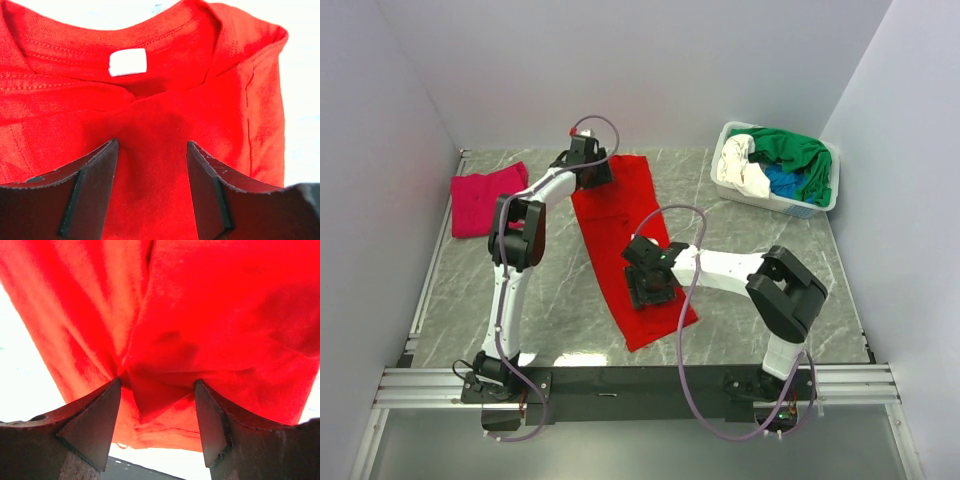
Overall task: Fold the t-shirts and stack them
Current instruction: Fold the tshirt
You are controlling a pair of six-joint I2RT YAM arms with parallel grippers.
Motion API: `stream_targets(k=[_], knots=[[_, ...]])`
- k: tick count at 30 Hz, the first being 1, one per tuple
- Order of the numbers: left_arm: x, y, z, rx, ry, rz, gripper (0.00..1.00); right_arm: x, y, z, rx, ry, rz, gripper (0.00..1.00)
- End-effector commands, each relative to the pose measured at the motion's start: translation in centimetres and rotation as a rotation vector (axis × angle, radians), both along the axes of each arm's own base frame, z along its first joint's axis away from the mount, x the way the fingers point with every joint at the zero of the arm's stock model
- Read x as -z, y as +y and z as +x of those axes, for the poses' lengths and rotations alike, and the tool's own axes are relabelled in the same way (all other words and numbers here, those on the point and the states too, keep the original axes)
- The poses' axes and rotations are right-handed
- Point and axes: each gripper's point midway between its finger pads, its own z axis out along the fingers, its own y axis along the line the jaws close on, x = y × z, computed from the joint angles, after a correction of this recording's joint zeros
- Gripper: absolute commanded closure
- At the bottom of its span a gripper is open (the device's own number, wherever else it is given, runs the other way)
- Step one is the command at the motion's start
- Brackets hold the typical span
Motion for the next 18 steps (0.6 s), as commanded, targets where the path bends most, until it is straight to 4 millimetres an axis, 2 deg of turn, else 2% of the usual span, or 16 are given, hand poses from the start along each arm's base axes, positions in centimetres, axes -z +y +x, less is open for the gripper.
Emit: stream_targets(k=[1,4,5,7,8,9,13,14,15,16,17,18], knots=[[-3.0,-1.4,1.9,0.044,-0.078,-0.038,0.36,-0.1,2.3,-0.4,-0.05,0.012,0.051,0.33],[-7.4,-2.0,2.9,0.048,-0.162,-0.076,0.34,-2.0,2.0,0.1,-0.043,-0.046,0.048,0.32],[-10.3,-2.2,3.0,0.046,-0.215,-0.086,0.33,-3.4,1.9,0.4,-0.029,-0.079,0.067,0.32],[-13.0,-2.2,2.6,0.039,-0.263,-0.092,0.3,-4.6,1.0,0.7,-0.006,-0.124,0.061,0.32],[-16.2,-2.2,1.9,0.04,-0.312,-0.104,0.29,-6.0,0.7,0.6,0.006,-0.153,0.088,0.32],[-16.0,-1.9,1.2,0.026,-0.309,-0.1,0.27,-6.2,-0.1,0.5,0.02,-0.161,0.078,0.32],[-18.2,-0.9,-2.7,0.016,-0.3,-0.113,0.24,-7.9,-2.2,0.0,0.059,-0.219,0.09,0.32],[-16.3,-0.6,-3.7,0.015,-0.251,-0.097,0.25,-7.2,-3.0,-0.4,0.067,-0.213,0.075,0.32],[-15.6,-0.4,-4.4,0.012,-0.223,-0.094,0.24,-7.0,-3.2,-0.5,0.071,-0.218,0.076,0.32],[-14.3,-0.1,-5.3,0.011,-0.179,-0.08,0.25,-6.9,-3.6,-0.6,0.078,-0.226,0.078,0.32],[-12.3,0.2,-6.4,0.011,-0.131,-0.064,0.25,-6.1,-4.2,-1.1,0.082,-0.213,0.066,0.32],[-11.3,0.4,-7.0,0.009,-0.108,-0.059,0.25,-5.9,-4.1,-1.0,0.086,-0.219,0.075,0.32]])
